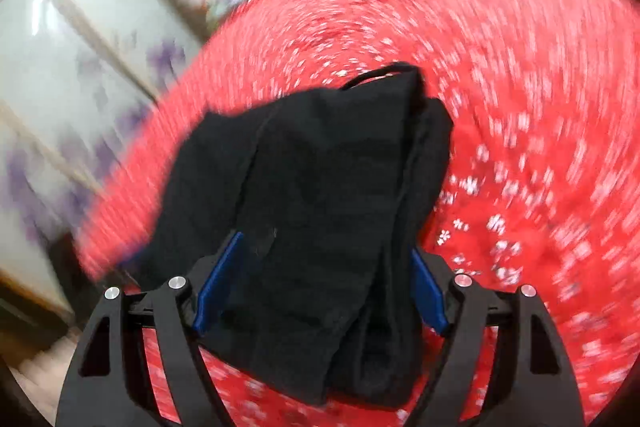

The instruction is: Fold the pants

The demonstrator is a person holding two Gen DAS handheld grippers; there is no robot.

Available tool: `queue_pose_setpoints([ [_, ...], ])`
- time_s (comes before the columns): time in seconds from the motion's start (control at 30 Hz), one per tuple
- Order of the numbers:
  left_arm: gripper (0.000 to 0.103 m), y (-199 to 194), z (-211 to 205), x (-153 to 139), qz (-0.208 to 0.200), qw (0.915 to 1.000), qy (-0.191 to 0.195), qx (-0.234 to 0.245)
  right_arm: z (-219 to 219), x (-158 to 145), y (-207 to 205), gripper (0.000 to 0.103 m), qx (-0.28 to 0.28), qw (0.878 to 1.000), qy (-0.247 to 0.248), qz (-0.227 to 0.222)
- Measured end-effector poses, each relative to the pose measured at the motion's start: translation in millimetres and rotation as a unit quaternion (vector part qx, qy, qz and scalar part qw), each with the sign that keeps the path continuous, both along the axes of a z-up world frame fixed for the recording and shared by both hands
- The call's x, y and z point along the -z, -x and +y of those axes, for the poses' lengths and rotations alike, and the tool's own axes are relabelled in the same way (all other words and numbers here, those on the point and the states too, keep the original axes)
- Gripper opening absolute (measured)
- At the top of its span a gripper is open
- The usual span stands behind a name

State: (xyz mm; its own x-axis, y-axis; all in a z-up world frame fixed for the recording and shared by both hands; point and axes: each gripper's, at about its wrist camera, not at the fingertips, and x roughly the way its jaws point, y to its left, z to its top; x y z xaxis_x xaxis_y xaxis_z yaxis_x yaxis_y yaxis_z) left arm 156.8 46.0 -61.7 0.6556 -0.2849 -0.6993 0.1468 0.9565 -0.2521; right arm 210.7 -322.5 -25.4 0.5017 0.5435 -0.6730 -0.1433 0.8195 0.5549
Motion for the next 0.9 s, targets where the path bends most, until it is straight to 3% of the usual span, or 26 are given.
queue_pose_setpoints([
  [0.03, 0.101, 0, 0, 0, 0.0, 1.0, 0.001, 0.0, -8, 6, -4, 0.075, 0.011, 0.999, -0.032, 0.015],
  [0.1, 0.101, -1, 0, 0, 0.0, 1.0, 0.001, 0.0, -22, 21, -13, 0.052, 0.035, 0.996, -0.073, 0.046],
  [0.17, 0.101, -1, 0, 0, 0.0, 1.0, 0.0, 0.0, -23, 33, -17, 0.046, 0.045, 0.993, -0.091, 0.066],
  [0.33, 0.101, 0, 2, 0, 0.002, 1.0, 0.006, -0.002, -9, 20, -8, 0.034, 0.045, 0.997, -0.063, 0.03],
  [0.43, 0.101, 4, 7, -6, -0.004, 0.9998, 0.015, -0.014, 8, -3, 1, 0.032, 0.037, 0.999, -0.027, -0.013],
  [0.57, 0.101, 11, 24, -22, -0.015, 0.9982, 0.053, -0.024, 35, -26, 14, 0.031, 0.03, 0.997, 0.025, -0.072],
  [0.67, 0.101, 3, 34, -38, -0.02, 0.9981, 0.052, -0.027, 41, -25, 21, 0.031, 0.063, 0.993, 0.027, -0.092],
  [0.73, 0.101, -10, 39, -46, -0.011, 0.9986, 0.048, -0.022, 36, -13, 21, 0.031, 0.088, 0.992, 0.006, -0.095],
  [0.8, 0.101, -29, 45, -50, 0.013, 0.9982, 0.057, -0.007, 21, 3, 25, 0.031, 0.106, 0.989, -0.047, -0.095],
  [0.9, 0.1, -69, 50, -44, 0.081, 0.9913, 0.102, 0.021, 2, 21, 23, 0.031, 0.112, 0.984, -0.11, -0.085],
])
